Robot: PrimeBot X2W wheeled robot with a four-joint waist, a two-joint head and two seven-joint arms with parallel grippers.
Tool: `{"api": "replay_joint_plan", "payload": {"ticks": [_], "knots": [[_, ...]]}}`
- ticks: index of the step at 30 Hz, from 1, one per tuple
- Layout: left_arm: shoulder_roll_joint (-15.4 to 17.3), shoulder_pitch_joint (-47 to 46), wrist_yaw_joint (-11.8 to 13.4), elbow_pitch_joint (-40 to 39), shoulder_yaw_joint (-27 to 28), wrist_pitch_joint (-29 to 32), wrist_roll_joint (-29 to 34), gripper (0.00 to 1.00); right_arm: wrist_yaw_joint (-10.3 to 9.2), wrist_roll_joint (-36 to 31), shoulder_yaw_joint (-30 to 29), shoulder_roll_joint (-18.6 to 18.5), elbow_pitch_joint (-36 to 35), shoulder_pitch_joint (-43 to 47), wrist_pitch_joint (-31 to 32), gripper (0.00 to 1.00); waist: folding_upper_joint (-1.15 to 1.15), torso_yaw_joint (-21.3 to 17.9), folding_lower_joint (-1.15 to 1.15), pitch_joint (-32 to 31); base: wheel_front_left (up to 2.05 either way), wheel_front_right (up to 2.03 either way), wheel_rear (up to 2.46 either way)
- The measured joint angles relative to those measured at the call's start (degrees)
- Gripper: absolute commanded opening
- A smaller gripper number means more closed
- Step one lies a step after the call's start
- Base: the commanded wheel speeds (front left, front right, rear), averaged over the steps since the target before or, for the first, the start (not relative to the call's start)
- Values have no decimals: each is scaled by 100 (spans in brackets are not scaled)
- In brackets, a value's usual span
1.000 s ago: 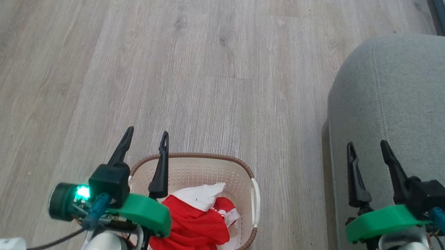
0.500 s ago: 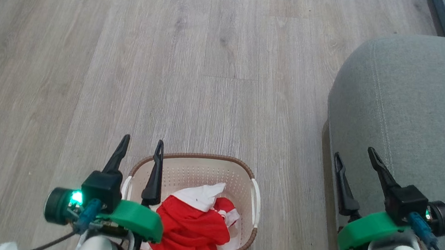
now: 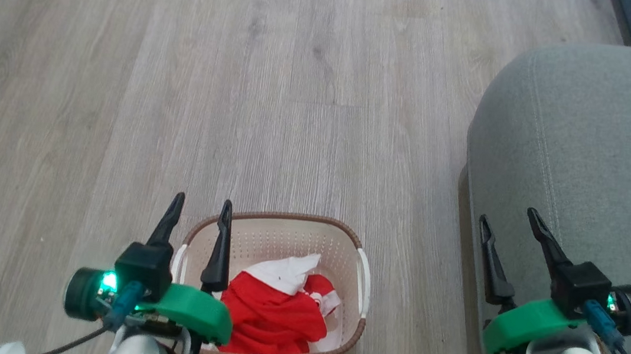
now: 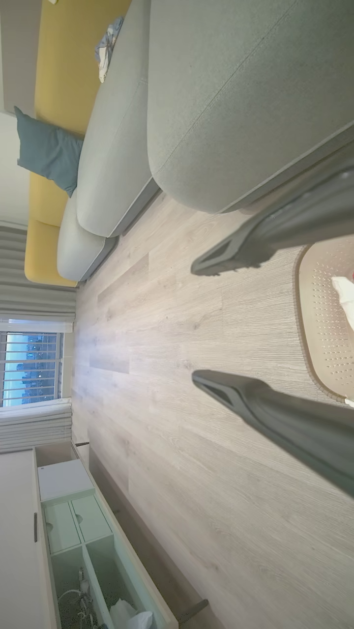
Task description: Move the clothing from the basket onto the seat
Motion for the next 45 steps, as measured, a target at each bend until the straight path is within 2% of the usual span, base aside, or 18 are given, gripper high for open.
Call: {"api": "replay_joint_plan", "payload": {"ticks": [8, 12, 17, 22, 23, 28, 36, 41, 45], "knots": [[-4, -119, -78, 891, -276, -2, 84, 100, 0, -76, -42, -91, 56, -92, 0, 100, 0, -50, 0, 417, 0, 0, 0], [-8, -446, -256, 1457, -500, 0, 96, 100, 1, -103, -22, -205, -11, -243, -1, 100, 0, -76, 0, 704, 0, 0, 0], [-22, -1402, -458, 2209, -892, -1, 259, 100, 1, -103, 87, -398, -286, -627, -1, 100, 0, -136, 1, 1461, 0, 0, 0], [-65, -2103, -583, 3199, -1170, -1, 303, 100, 1, -102, 272, -469, -561, -954, -1, 100, 0, -216, 1, 2225, 0, 0, 0], [-71, -2457, -613, 3611, -1263, -1, 271, 100, 1, -101, 322, -515, -650, -1102, -1, 100, 0, -256, 2, 2548, 0, 0, 0], [-91, -3282, -617, 4503, -1390, -1, 211, 100, 1, -93, 492, -571, -957, -1347, -2, 100, -1, -381, 3, 3325, 0, 0, 0], [-105, -4096, -651, 5580, -1570, -1, 103, 100, 1, 131, 608, -543, -1308, -1529, -2, 100, 0, -606, 1, 4318, 0, 0, 0], [-113, -4592, -595, 6043, -1738, -16, 115, 100, 1, 130, 664, -488, -1528, -1602, -19, 100, 0, -738, 1, 4777, 0, 0, 0], [-115, -5048, -422, 6477, -1996, -14, 343, 100, 1, 132, 759, -459, -1552, -1688, -18, 100, 0, -824, 1, 5091, 0, 0, 0]]}}
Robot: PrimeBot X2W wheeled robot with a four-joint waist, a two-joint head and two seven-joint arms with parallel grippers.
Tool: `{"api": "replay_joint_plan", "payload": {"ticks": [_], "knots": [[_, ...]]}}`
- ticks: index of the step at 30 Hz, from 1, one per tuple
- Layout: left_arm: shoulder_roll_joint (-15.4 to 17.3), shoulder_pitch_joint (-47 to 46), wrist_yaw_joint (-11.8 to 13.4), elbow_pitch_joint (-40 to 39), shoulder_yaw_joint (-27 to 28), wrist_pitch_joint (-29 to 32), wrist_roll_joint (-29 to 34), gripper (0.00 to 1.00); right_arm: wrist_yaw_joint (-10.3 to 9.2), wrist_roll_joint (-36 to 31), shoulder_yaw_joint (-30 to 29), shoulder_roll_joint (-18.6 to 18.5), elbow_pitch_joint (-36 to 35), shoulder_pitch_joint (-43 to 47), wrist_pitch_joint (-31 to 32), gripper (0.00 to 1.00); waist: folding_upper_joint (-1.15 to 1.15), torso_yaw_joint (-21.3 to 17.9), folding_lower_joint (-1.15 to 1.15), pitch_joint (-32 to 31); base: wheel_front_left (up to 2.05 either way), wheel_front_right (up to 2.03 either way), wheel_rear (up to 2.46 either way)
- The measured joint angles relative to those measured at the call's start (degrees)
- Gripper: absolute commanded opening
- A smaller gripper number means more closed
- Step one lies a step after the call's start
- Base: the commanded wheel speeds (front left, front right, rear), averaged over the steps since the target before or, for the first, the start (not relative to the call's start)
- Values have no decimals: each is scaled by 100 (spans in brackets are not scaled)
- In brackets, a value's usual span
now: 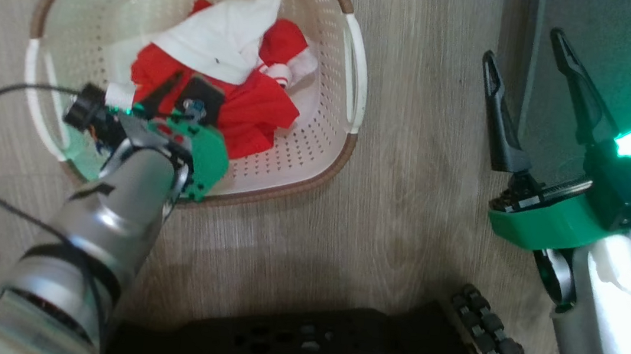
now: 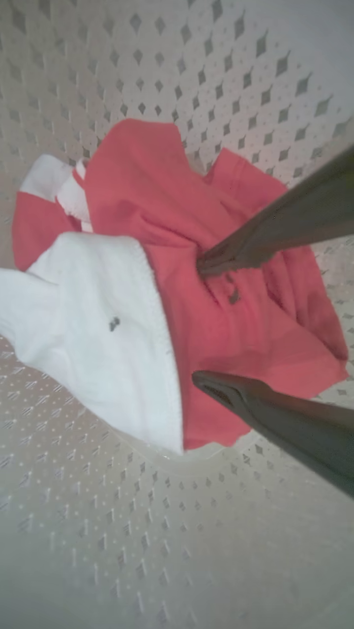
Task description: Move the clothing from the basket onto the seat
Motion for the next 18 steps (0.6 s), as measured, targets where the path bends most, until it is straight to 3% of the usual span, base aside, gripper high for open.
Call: {"api": "replay_joint_plan", "payload": {"ticks": [5, 14, 15, 16, 17, 18], "knots": [[-2, -439, 104, 190, -119, 354, 73, 100, 0, 1, 48, 3, -40, -37, 0, 100, 0, -97, 0, 355, 0, 0, 0], [43, -710, 42, 237, -240, 1057, 79, 100, 0, 1, 78, 57, -102, -204, -1, 100, 0, -305, -1, 664, 0, 0, 0], [55, -720, 11, 237, -238, 1149, 75, 89, 0, 1, 80, 68, -102, -204, -1, 100, 0, -319, -1, 668, 0, 0, 0], [67, -721, -35, 237, -240, 1228, 62, 33, 0, 1, 80, 80, -102, -204, -1, 100, 0, -329, -1, 669, 0, 0, 0], [79, -721, -38, 237, -242, 1270, 62, 0, 0, 1, 80, 81, -101, -204, -1, 100, 0, -336, -1, 669, 0, 0, 0], [98, -720, -47, 244, -244, 1292, 62, 0, 0, 1, 80, 82, -98, -205, -1, 100, 0, -342, -1, 668, 0, 0, 0]]}}
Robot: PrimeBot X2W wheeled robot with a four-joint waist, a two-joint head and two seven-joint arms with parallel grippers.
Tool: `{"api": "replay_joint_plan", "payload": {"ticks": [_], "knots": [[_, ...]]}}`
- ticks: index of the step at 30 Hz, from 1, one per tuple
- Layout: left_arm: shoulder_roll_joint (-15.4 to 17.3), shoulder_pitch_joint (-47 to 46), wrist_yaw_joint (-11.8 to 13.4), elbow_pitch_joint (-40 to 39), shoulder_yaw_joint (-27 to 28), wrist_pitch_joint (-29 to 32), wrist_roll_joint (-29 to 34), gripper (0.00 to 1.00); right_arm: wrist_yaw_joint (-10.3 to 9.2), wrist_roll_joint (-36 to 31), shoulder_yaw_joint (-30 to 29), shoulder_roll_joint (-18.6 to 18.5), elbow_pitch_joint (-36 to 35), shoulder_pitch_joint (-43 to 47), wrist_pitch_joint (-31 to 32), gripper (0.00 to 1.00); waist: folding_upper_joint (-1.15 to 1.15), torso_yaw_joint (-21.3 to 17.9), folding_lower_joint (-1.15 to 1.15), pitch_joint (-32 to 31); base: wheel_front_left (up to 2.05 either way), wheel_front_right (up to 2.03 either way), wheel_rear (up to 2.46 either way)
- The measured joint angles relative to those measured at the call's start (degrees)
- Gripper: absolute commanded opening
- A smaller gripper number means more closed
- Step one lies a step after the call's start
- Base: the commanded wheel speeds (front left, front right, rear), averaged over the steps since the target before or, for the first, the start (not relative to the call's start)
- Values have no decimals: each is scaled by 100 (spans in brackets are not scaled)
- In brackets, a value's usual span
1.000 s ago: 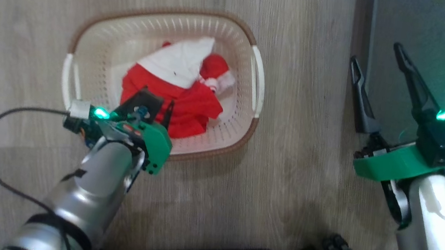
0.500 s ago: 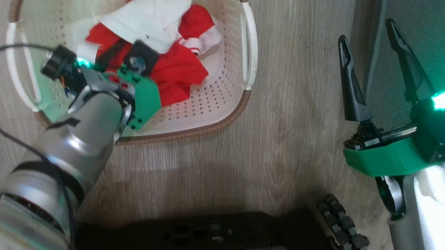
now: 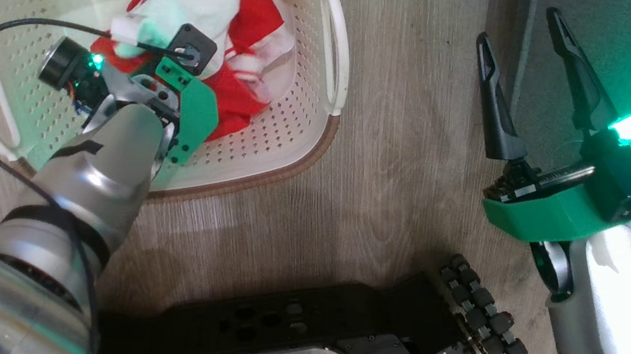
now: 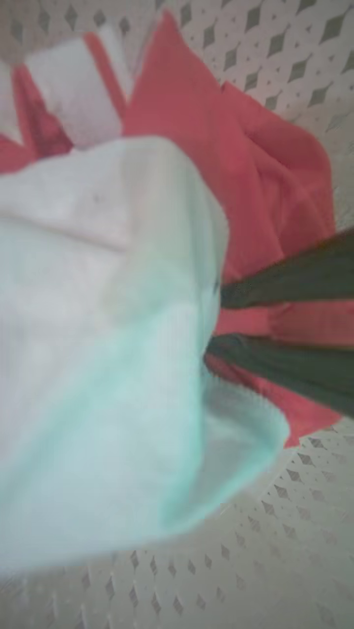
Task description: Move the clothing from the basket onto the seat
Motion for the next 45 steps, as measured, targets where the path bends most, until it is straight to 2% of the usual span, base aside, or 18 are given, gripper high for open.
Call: {"api": "replay_joint_plan", "payload": {"ticks": [13, 23, 30, 35, 45], "knots": [[41, 146, -91, 51, -18, -65, -209, 0, 0, -1, -2, 96, 213, -134, 0, 100, 0, 6, 0, -418, 0, 0, 0], [-52, 898, -89, 68, 47, -610, -609, 0, 0, 23, -81, 77, 598, -79, 0, 100, 0, 151, 0, -1446, 0, 0, 0], [-96, 1285, -31, 26, 203, -1180, -907, 0, 0, 62, -122, 0, 891, 341, 1, 100, 0, 317, -1, -2371, 0, 0, 0], [-102, 1532, 16, -260, 231, -1269, -1004, 0, 0, 74, -167, -1, 1018, 510, 1, 100, 0, 460, -1, -3032, 0, 0, 0], [34, 2374, 290, -1726, 712, -1270, -998, 0, 0, 74, -180, 14, 1248, 1042, 1, 100, 0, 704, -1, -4205, 0, 0, 0]]}}
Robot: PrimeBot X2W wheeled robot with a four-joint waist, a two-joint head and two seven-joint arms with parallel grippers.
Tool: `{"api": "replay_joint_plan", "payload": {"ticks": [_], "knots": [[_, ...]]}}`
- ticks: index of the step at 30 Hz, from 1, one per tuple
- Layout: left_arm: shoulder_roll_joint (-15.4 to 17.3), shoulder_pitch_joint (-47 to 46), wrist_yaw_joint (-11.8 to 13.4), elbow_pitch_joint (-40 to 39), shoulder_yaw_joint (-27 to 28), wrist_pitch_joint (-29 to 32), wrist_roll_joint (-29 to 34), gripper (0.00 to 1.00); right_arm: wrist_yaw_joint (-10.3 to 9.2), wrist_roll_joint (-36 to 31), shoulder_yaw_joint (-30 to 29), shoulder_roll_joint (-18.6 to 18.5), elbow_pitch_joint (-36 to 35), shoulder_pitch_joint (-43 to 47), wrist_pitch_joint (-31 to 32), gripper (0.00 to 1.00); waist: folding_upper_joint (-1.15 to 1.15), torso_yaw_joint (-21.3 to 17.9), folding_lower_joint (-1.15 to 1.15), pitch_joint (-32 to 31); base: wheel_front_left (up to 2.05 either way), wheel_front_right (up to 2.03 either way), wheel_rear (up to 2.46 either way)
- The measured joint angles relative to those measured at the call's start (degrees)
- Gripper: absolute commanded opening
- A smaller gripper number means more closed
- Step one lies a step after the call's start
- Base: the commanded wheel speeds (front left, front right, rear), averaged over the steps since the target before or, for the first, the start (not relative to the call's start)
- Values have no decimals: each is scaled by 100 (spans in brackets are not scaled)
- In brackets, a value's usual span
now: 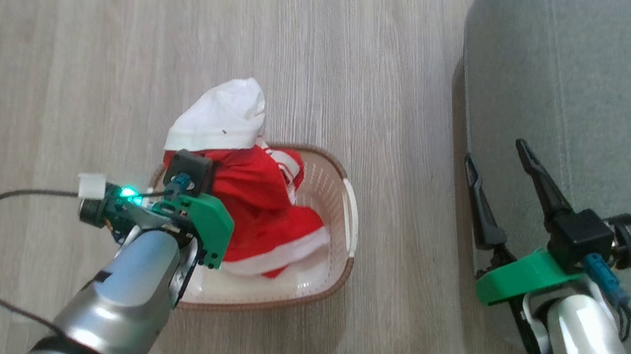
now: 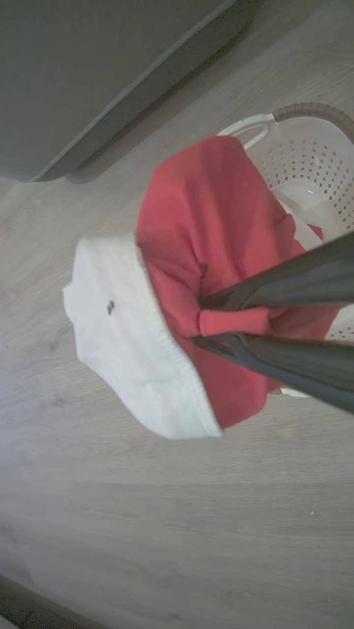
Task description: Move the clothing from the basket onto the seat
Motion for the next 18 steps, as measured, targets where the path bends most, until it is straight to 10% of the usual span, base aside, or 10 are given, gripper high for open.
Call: {"api": "replay_joint_plan", "payload": {"ticks": [18], "knots": [[182, 1143, -29, -2882, 1212, 0, 705, 0, 0, 53, 16, 86, -13, 808, 0, 100, 0, 170, 0, -1286, 0, 0, 0]]}}
